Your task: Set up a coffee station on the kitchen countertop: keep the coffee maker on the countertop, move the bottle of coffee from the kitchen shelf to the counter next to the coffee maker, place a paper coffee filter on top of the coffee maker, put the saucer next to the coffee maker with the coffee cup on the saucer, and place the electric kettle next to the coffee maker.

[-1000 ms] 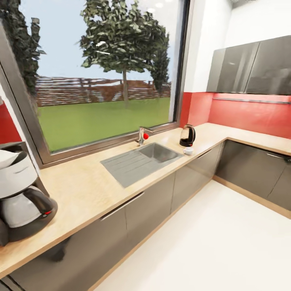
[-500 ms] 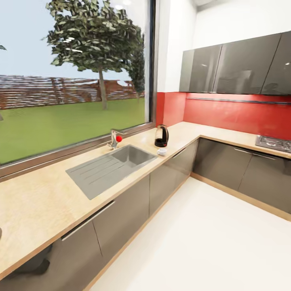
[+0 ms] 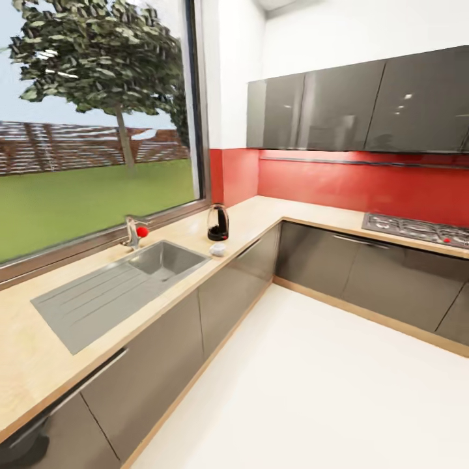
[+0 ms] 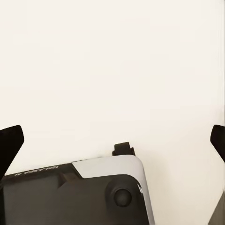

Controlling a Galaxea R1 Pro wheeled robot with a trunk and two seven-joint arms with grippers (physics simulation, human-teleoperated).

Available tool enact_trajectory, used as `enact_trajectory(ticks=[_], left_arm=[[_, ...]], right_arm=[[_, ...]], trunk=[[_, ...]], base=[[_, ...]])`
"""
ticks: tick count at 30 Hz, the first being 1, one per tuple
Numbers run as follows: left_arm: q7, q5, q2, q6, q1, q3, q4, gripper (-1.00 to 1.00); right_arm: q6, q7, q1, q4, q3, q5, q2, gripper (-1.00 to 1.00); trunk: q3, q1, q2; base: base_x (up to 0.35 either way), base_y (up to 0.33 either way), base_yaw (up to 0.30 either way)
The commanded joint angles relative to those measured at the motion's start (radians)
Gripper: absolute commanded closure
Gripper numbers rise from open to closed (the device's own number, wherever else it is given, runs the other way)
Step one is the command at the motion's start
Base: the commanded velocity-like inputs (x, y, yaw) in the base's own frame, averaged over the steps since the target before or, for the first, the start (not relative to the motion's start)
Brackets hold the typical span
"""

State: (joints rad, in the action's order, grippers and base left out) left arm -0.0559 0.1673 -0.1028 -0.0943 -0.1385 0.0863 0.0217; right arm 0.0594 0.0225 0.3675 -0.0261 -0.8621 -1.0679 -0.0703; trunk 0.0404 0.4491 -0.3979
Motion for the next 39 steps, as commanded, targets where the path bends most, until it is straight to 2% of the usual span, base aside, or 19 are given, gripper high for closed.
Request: enact_trajectory(ticks=[1, 11, 22, 31, 39], left_arm=[[-0.004, 0.011, 0.000, -0.005, -0.001, 0.008, 0.002, -1.00], [-0.004, 0.011, 0.000, -0.005, -0.001, 0.009, 0.001, -1.00], [-0.004, 0.011, -0.001, -0.005, -0.001, 0.009, 0.002, -1.00], [-0.004, 0.009, -0.002, -0.005, -0.001, 0.012, 0.003, -1.00], [-0.004, 0.004, -0.003, -0.005, -0.002, 0.013, 0.002, -1.00]], right_arm=[[0.002, 0.002, 0.001, 0.000, -0.008, -0.011, 0.000, -1.00], [0.002, 0.002, 0.000, -0.001, -0.008, -0.011, 0.001, -1.00], [0.002, 0.002, -0.002, -0.001, -0.008, -0.011, 0.001, -1.00], [0.002, 0.002, -0.004, -0.001, -0.009, -0.011, 0.004, -1.00], [0.000, 0.002, -0.004, -0.001, -0.009, -0.010, 0.006, -1.00]], trunk=[[0.002, 0.001, -0.002], [0.004, 0.001, -0.002], [0.016, 0.001, -0.002], [0.019, 0.001, -0.002], [0.025, 0.001, -0.002]], base=[[0.200, -0.228, -0.300], [0.206, -0.225, -0.297], [0.235, -0.202, -0.220], [0.238, -0.199, -0.021], [0.238, -0.201, 0.188]])
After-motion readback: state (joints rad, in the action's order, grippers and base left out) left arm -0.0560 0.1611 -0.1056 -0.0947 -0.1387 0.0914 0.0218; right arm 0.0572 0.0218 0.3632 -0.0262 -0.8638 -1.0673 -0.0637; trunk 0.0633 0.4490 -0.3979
